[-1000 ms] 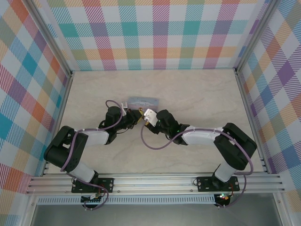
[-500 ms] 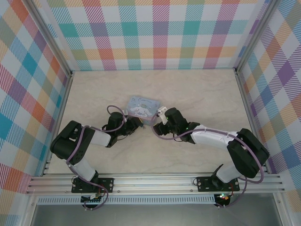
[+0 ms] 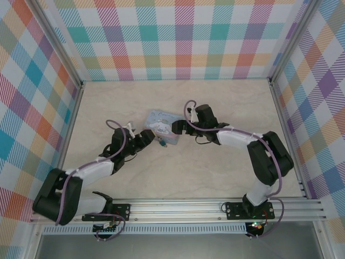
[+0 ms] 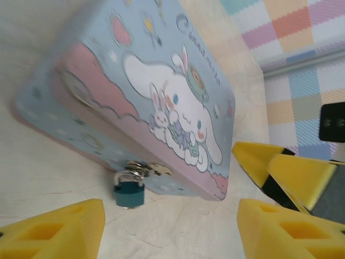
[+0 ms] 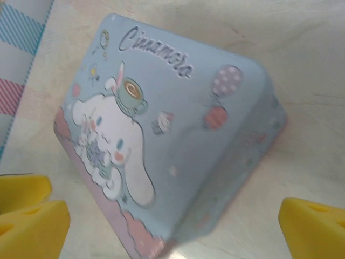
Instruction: Unlock the padlock with the key
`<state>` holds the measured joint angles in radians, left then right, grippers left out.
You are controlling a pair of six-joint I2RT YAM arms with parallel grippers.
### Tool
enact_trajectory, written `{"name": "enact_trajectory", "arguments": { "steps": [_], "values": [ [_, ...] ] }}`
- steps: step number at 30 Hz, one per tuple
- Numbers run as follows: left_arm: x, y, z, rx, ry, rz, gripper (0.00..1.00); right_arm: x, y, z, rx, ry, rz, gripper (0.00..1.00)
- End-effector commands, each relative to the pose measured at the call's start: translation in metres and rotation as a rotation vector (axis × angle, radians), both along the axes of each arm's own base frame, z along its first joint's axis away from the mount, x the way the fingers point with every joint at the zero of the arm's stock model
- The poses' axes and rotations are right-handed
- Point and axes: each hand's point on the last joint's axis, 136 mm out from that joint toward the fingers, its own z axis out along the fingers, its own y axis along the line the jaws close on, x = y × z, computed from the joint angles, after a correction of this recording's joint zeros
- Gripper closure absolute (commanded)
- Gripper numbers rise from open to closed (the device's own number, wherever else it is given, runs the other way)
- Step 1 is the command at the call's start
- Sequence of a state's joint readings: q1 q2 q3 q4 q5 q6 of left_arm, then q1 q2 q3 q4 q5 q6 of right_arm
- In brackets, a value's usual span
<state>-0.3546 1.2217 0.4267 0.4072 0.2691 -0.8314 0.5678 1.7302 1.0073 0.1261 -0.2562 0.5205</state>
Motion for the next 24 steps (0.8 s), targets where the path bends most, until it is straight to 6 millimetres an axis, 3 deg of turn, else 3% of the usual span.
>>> {"name": "enact_trajectory", "arguments": {
  "steps": [1, 7, 15, 17, 20, 24],
  "values": [
    [-0.011, 0.032, -0.016, 0.097, 0.071, 0.066, 0.34, 0.013, 0.02, 0.009, 0.091, 0.041, 0.02, 0.02],
    [-0.009, 0.054, -0.005, 0.075, 0.061, 0.111, 0.33, 0.045, 0.044, 0.02, 0.167, -0.009, 0.091, 0.06],
    [-0.001, 0.065, -0.002, 0.043, 0.059, 0.134, 0.34, 0.084, 0.078, 0.026, 0.217, -0.074, 0.211, 0.07],
    [0.001, 0.067, 0.001, 0.037, 0.053, 0.137, 0.35, 0.094, 0.069, 0.026, 0.164, -0.111, 0.167, 0.07],
    [0.006, 0.071, 0.008, 0.035, 0.041, 0.141, 0.35, 0.096, 0.04, 0.04, 0.09, -0.182, 0.1, 0.04],
    [0.02, 0.071, 0.023, 0.014, 0.011, 0.124, 0.35, 0.065, 0.013, 0.051, 0.03, -0.215, 0.107, 0.07]
  ]
}}
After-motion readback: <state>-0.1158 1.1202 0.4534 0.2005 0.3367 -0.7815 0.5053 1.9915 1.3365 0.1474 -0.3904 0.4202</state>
